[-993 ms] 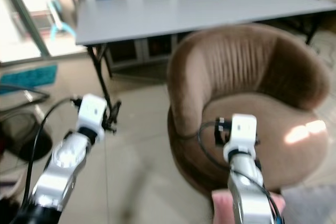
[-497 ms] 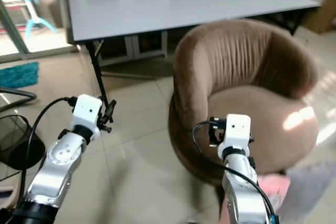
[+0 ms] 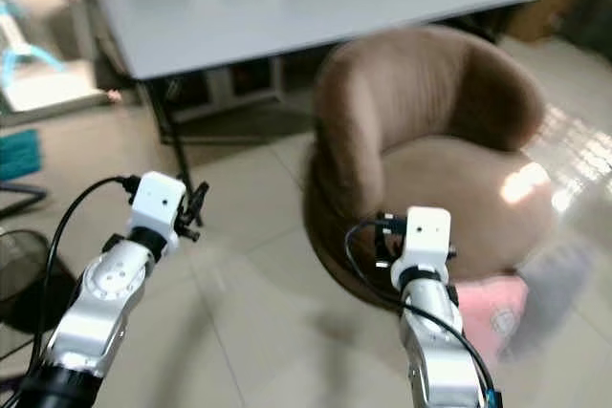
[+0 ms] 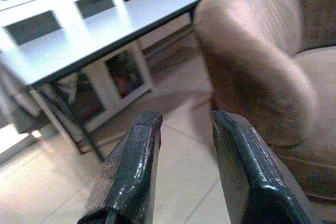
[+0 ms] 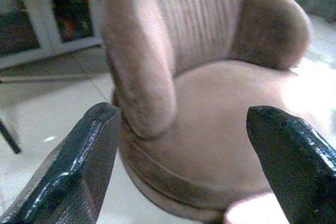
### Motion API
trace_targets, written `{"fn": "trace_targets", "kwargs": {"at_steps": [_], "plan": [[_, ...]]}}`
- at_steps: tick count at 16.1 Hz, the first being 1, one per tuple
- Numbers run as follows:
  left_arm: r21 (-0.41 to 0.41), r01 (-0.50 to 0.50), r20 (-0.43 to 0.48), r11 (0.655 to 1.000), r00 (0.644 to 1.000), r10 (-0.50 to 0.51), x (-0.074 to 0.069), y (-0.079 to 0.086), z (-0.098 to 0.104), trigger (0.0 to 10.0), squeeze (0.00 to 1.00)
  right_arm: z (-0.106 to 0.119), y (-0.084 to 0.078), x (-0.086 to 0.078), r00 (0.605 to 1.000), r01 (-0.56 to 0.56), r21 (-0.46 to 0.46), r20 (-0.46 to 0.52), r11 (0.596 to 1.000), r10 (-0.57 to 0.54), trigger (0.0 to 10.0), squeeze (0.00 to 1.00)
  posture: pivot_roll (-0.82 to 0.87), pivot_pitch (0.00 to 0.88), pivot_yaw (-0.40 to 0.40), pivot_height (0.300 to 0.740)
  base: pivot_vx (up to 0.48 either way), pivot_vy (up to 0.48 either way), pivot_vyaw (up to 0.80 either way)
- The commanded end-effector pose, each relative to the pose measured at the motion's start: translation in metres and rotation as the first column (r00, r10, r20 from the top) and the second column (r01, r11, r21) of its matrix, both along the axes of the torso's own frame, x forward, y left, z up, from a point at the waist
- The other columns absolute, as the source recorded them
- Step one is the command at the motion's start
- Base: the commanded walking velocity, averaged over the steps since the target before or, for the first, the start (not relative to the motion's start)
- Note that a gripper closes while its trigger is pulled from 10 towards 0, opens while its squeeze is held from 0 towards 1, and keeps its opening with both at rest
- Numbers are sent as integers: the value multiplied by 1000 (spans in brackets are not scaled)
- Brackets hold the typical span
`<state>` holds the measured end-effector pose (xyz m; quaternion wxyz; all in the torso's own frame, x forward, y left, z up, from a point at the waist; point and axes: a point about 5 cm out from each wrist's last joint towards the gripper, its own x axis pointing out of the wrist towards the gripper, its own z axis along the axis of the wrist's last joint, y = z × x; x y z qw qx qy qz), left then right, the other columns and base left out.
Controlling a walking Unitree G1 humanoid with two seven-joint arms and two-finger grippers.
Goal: Move the pillow to the sofa from floor
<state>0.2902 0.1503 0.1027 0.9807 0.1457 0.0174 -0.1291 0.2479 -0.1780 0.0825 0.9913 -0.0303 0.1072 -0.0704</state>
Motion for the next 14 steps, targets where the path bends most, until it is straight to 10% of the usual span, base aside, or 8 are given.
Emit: {"fn": "trace_targets", "kwargs": {"at_steps": [1, 14], "plan": [[-25, 16, -3, 1000, 1000, -16, 2, -7, 1, 10000, 0, 3, -8, -1, 1000, 25, -19, 4, 1000, -25, 10000, 0, -78, 0, 28, 740, 0, 0, 0], [-66, -21, 19, 998, 1000, 22, 2, -3, 4, 10000, 0, 2, -9, -1, 1000, 26, -25, -7, 999, -27, 10000, 0, -75, 0, 15, 740, 0, 0, -308]]}}
